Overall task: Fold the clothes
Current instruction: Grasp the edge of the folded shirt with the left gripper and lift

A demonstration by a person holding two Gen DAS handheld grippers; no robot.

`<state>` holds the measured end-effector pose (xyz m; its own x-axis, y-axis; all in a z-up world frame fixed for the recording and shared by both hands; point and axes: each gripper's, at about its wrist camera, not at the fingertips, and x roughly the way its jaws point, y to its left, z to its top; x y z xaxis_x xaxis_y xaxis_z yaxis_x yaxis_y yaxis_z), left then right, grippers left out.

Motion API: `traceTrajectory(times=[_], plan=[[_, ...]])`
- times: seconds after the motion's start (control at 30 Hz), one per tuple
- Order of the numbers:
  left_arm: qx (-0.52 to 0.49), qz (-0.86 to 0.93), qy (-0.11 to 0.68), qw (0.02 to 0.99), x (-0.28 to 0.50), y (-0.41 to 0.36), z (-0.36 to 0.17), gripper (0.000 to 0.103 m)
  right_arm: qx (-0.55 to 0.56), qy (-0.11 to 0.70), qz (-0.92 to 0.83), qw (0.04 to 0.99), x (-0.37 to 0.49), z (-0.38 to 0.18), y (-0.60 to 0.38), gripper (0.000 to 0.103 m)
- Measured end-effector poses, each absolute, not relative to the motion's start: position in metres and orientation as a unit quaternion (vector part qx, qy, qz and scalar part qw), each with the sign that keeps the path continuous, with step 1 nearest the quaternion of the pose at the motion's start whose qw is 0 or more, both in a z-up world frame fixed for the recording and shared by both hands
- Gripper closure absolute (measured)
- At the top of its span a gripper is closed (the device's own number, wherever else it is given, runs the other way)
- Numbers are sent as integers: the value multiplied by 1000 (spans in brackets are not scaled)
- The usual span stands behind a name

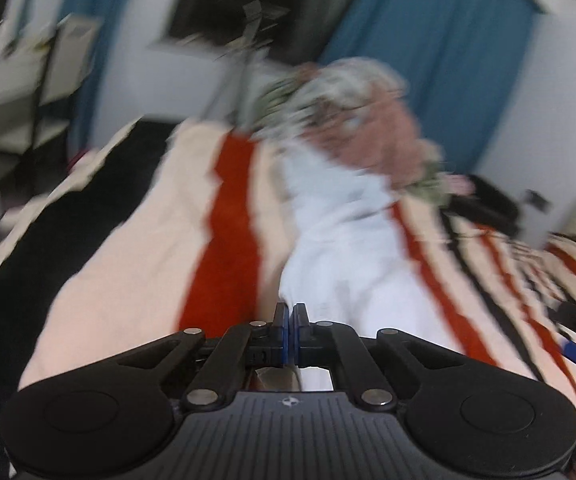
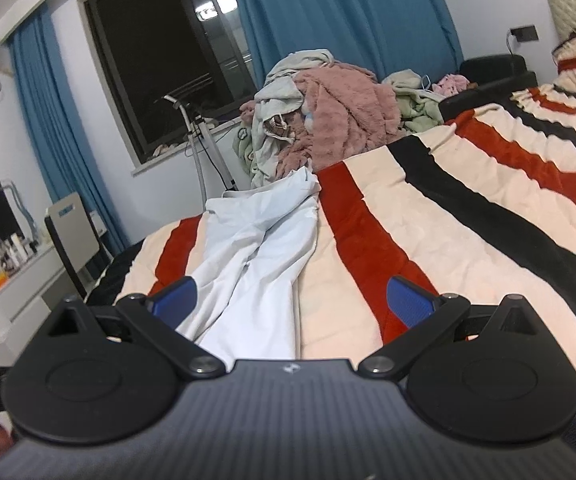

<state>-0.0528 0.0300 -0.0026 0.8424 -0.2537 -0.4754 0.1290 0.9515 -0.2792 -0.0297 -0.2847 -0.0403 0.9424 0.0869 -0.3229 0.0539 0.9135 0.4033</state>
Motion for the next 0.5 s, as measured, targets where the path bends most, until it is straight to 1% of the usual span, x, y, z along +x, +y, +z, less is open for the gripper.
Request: traceTrajectory(times=[0.13,0.2,0.3,0.5], plan=[[-86,-192,232,950,-81,-4,14,101,223,161,3,961,-32,-39,-290,0],[-83,-227,244,939,-84,-24,14,101,222,152,-2,963,-35,-37,-291,0],[-89,-257,284,920,-79,-49,4,101,223,140,-7,965,-37,-35,-293,0],[-87,-260,424,863,-33,-79,-52,101,249,159,-8,955,-32,-41,-302,0]])
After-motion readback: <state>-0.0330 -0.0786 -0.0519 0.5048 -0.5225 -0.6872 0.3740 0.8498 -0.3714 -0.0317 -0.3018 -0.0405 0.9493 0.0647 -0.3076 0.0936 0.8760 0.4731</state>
